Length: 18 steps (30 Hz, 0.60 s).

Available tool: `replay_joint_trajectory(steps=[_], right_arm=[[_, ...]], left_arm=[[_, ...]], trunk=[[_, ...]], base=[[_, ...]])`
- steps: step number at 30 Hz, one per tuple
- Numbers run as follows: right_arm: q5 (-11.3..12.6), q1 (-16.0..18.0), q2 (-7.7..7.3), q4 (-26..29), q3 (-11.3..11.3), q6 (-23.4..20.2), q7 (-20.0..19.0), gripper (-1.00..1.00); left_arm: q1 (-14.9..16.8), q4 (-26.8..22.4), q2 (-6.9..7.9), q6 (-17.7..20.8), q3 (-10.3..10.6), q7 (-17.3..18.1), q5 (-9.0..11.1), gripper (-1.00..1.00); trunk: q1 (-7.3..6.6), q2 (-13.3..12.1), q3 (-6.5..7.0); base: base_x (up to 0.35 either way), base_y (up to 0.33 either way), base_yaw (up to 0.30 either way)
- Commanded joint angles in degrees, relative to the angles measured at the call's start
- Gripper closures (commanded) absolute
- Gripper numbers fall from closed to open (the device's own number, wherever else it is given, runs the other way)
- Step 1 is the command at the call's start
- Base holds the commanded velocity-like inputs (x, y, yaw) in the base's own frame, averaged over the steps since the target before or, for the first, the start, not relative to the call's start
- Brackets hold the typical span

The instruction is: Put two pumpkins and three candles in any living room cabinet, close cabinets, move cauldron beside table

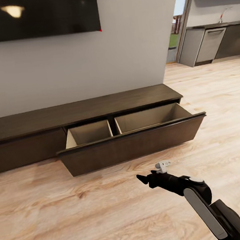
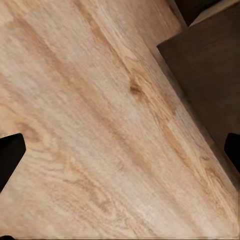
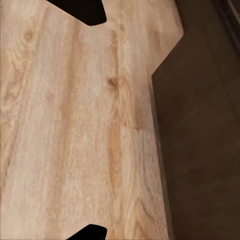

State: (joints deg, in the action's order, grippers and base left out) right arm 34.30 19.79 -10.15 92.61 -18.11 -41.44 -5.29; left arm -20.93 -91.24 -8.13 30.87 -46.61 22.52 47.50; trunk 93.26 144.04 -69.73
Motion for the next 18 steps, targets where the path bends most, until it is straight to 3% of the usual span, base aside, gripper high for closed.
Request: replay_joint_trajectory(steps=[1,8,14,15,18], right_arm=[[-0.8,0.0,0.01,0.0,-0.2,-0.2,-0.2,-1.0],[-6.4,-0.2,0.27,0.0,-0.6,-0.2,-0.2,-1.0],[-7.4,-0.3,0.3,0.0,-0.7,-0.2,-0.2,-1.0],[-7.7,-0.2,0.25,0.0,-3.2,0.0,-0.2,-1.0],[-7.8,-0.1,0.24,0.0,-3.9,-0.1,-0.2,-1.0]], left_arm=[[0.0,-0.1,-0.02,0.3,0.2,-0.1,0.3,-1.0],[0.1,-0.1,0.04,0.1,1.2,-2.8,0.3,-1.0],[0.1,-0.1,0.05,-0.2,2.6,-4.9,0.3,-1.0],[0.6,-0.2,0.06,-0.3,3.0,-5.2,0.2,-1.0],[0.9,-0.3,0.1,-0.4,3.1,-5.1,0.2,-1.0]], trunk=[[-0.01,0.0,0.01],[-0.01,0.0,0.33],[-0.01,0.0,0.57],[-0.01,0.0,0.6],[-0.01,0.0,0.7]], base=[[0.0,0.0,0.25],[0.0,0.0,0.257],[0.0,0.0,0.267],[0.0,0.0,0.274],[0.0,0.0,0.278]])
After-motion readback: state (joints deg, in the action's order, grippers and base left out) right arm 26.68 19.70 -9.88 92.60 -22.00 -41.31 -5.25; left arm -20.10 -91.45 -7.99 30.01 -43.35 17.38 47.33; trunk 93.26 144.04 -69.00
